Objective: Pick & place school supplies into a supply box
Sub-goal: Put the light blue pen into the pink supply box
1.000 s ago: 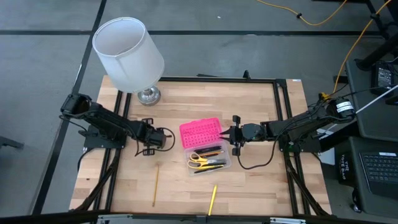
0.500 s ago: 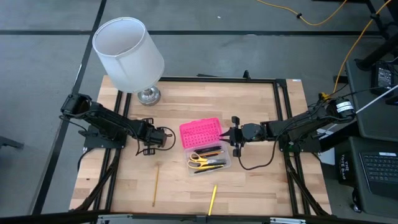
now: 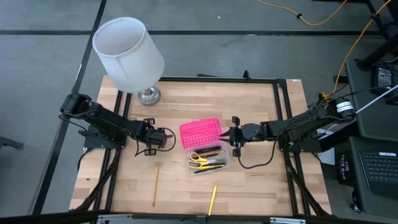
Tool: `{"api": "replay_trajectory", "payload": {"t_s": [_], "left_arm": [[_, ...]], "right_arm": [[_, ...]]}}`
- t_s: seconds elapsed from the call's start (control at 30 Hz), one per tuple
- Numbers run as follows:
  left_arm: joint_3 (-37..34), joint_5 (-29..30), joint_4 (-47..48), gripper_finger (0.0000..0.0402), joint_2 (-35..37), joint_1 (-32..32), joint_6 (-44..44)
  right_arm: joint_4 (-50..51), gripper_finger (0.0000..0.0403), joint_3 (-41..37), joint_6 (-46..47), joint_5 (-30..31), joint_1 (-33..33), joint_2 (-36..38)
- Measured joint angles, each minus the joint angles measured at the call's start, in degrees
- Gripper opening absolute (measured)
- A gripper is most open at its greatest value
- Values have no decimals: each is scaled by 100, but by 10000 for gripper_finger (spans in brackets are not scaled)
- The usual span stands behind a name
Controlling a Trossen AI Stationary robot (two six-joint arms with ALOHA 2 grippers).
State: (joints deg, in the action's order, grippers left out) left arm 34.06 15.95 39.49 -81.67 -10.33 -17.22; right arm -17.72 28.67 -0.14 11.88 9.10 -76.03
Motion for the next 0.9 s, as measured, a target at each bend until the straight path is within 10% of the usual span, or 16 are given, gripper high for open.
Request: {"api": "replay_trajectory", "payload": {"t_s": [0.9], "left_arm": [[-2, 1103, -1306, 4, 2425, -972, -152]], "right_arm": [[46, 78, 0, 316, 2, 11, 0]]}}
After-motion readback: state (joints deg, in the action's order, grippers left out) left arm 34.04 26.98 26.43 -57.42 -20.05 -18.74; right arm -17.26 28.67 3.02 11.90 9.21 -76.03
